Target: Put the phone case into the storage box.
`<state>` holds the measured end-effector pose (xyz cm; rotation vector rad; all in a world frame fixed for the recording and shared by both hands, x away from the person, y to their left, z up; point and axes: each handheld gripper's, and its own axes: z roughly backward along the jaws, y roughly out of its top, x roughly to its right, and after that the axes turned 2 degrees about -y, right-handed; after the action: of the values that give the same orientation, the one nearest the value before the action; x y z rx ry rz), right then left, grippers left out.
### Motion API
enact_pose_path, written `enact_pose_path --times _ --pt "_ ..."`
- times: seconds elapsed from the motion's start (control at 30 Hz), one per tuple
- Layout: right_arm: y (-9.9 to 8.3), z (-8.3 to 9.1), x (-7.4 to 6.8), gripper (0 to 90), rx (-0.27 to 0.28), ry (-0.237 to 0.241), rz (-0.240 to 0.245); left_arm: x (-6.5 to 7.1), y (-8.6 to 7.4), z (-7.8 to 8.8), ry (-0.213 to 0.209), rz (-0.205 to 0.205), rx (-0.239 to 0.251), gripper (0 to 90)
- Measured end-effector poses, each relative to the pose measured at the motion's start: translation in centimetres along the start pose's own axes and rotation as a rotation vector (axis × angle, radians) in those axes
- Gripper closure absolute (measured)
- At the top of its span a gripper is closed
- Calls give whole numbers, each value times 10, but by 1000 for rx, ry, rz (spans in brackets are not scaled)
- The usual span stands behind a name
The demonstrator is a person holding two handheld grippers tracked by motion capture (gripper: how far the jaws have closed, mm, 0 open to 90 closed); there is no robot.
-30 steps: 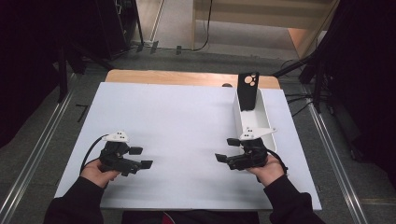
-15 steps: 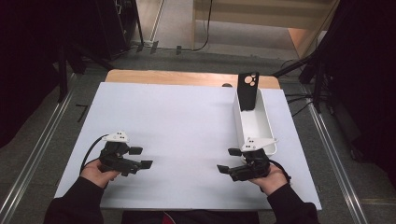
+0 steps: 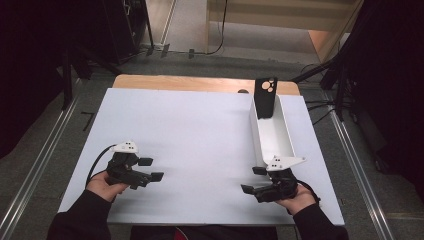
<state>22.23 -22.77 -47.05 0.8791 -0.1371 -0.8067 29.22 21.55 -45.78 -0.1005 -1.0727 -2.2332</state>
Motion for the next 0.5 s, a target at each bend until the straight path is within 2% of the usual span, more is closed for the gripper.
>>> enact_pose_path --times 0.5 --pt "-19 9 11 205 -8 -32 -14 4 -1 -1 -3 -17 -14 224"
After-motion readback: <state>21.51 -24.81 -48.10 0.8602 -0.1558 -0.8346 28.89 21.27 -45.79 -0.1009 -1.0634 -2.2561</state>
